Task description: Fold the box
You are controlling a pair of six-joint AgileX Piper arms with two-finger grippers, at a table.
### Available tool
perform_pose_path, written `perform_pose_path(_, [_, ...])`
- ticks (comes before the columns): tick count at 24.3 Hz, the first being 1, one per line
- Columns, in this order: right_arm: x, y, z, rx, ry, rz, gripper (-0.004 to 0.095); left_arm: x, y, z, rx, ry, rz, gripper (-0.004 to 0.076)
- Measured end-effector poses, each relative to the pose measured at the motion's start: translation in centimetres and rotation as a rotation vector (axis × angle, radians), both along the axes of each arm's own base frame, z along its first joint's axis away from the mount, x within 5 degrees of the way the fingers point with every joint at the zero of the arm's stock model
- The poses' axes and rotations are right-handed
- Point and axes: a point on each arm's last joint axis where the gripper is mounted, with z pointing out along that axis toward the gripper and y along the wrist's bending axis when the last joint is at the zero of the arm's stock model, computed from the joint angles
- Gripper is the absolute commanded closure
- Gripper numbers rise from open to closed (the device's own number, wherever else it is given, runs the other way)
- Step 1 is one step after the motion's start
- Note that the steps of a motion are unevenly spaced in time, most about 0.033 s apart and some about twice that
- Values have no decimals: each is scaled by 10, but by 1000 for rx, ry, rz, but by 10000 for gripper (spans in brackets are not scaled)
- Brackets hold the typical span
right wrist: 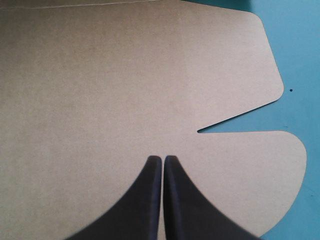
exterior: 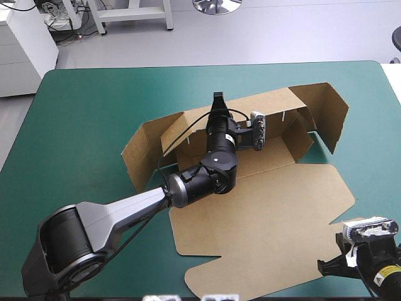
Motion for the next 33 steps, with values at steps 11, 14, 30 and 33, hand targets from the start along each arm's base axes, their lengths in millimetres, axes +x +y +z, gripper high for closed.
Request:
perform_pose_path(11, [-4, -4, 29, 35, -88, -47, 908, -1, -10, 2, 15, -59, -126, 734])
perform_pose_path(14, [-2, -9, 41, 39, -116, -120, 908, -1, -11, 2, 14, -62, -140, 734])
perform_pose_path(30, [176, 19, 183, -55, -172, -225, 927, -1, -13, 2, -13, -55, -162, 734])
perform_pose_path(33, [234, 25, 185, -65, -90, -219, 927, -1, -13, 2, -13, -55, -162, 734])
